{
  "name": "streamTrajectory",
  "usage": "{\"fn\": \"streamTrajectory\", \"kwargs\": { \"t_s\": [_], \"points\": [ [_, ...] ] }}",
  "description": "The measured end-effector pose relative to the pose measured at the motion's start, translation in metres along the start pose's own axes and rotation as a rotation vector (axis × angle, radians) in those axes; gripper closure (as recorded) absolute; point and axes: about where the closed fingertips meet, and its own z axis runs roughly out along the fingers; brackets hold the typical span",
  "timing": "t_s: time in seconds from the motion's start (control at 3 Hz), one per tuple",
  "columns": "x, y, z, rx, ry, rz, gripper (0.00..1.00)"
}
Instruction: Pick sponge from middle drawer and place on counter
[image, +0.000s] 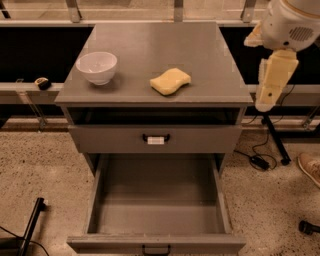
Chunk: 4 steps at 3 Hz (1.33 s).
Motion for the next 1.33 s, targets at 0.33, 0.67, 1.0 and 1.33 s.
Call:
{"fn": "streamTrajectory", "kwargs": {
  "t_s": [0.33, 0.67, 1.0, 1.33],
  "points": [
    [-0.032, -0.058, 0.024, -0.004, -0.002, -0.111, 0.00],
    [-0.073, -0.095, 0.058, -0.015, -0.016, -0.205, 0.00],
    [-0.117, -0.115, 0.078, 0.013, -0.065, -0.289, 0.00],
    [-0.122, -0.120, 0.081, 0.024, -0.073, -0.304, 0.00]
  ]
}}
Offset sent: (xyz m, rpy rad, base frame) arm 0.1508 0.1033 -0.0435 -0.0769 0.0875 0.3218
